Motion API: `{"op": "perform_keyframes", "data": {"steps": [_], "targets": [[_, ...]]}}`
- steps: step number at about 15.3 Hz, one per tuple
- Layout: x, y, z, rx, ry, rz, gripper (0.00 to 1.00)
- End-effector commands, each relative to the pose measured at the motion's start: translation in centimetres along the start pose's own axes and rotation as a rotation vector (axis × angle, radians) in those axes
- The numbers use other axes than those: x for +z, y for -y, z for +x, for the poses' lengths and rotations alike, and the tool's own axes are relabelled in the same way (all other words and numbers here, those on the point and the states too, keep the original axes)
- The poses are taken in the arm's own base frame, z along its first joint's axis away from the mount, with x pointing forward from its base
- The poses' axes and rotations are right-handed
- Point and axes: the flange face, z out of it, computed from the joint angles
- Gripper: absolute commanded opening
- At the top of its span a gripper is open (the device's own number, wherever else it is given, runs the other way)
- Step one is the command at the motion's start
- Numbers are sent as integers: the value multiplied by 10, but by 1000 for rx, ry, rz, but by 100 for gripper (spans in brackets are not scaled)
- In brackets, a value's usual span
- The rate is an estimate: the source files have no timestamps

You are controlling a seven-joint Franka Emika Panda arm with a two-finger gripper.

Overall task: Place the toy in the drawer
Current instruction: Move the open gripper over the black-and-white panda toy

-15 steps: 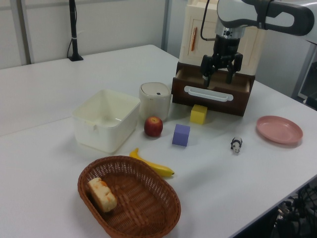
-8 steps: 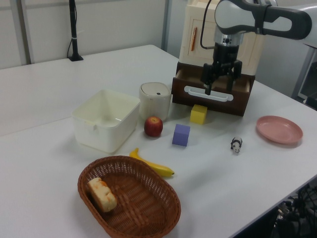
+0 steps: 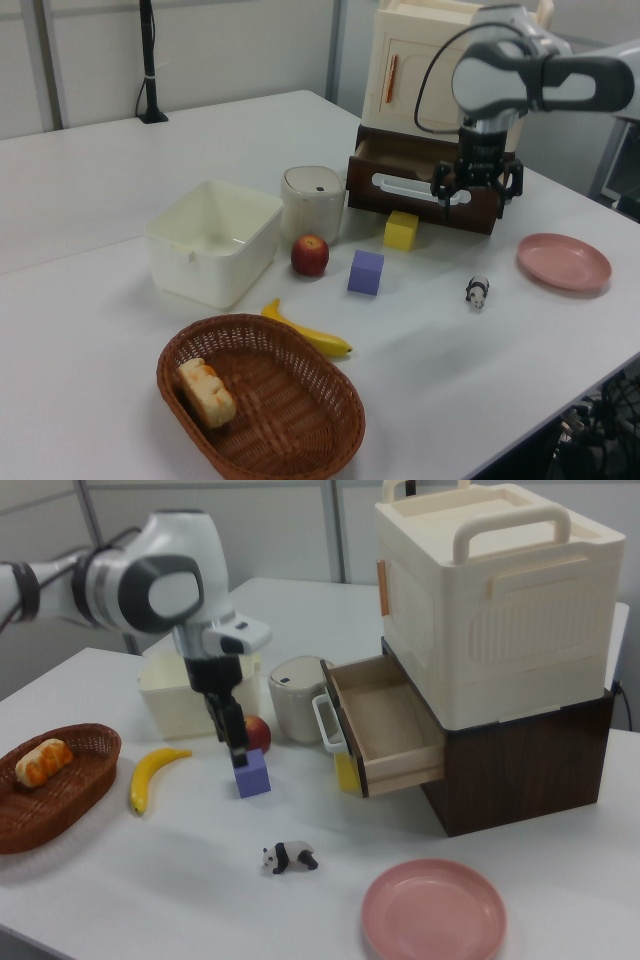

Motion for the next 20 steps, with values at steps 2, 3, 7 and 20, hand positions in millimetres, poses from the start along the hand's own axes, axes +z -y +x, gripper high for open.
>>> {"op": "perform_keyframes", "data": {"steps": [2, 3, 7, 20], "targets": [[55, -32, -10, 13, -140, 7, 100], [62, -32, -10, 14, -126, -6, 100], [90, -31, -1, 15, -92, -40, 100], [172, -22, 41, 22, -57, -91, 100]]}}
